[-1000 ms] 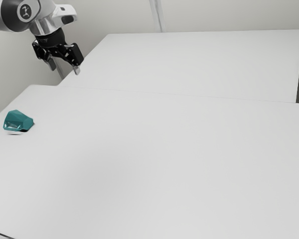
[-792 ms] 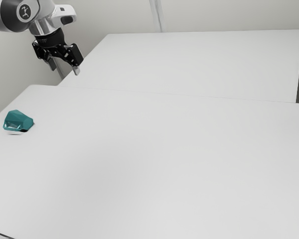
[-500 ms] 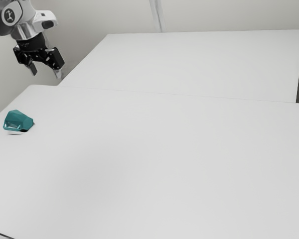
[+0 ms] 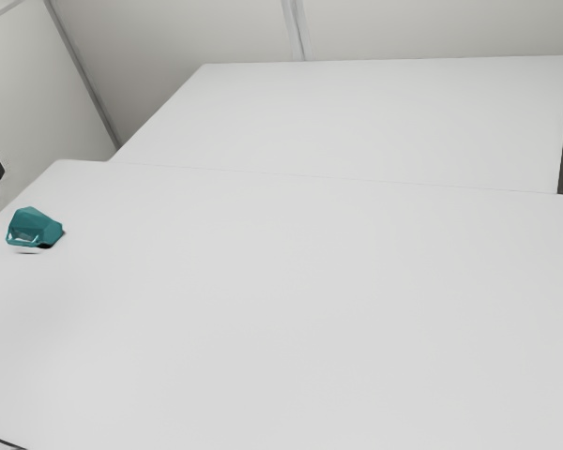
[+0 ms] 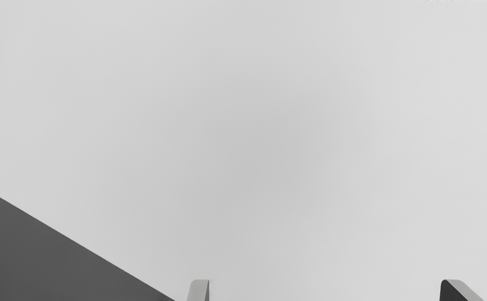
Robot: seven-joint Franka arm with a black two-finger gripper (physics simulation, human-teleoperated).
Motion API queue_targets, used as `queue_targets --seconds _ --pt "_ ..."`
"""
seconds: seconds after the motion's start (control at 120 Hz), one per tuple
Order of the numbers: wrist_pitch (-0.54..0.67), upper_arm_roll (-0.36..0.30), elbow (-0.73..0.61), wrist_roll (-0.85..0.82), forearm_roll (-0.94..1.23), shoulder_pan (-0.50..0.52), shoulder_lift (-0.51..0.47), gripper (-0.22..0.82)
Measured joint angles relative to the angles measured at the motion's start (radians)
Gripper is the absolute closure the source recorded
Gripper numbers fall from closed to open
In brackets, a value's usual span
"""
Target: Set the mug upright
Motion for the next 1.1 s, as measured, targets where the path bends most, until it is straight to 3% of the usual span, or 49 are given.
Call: queue_targets --seconds 0.175,0.375,0.783,1.1 --pt "0.031 0.003 0.139 0.075 -0.056 0.147 0.201 0.0" --pt "0.074 0.007 0.316 0.195 -0.143 0.207 0.394 0.0" --pt "0.194 -0.005 0.507 0.52 -0.499 0.355 0.598 0.0" --pt "0.144 -0.011 0.549 0.783 -0.862 0.445 0.712 0.0"
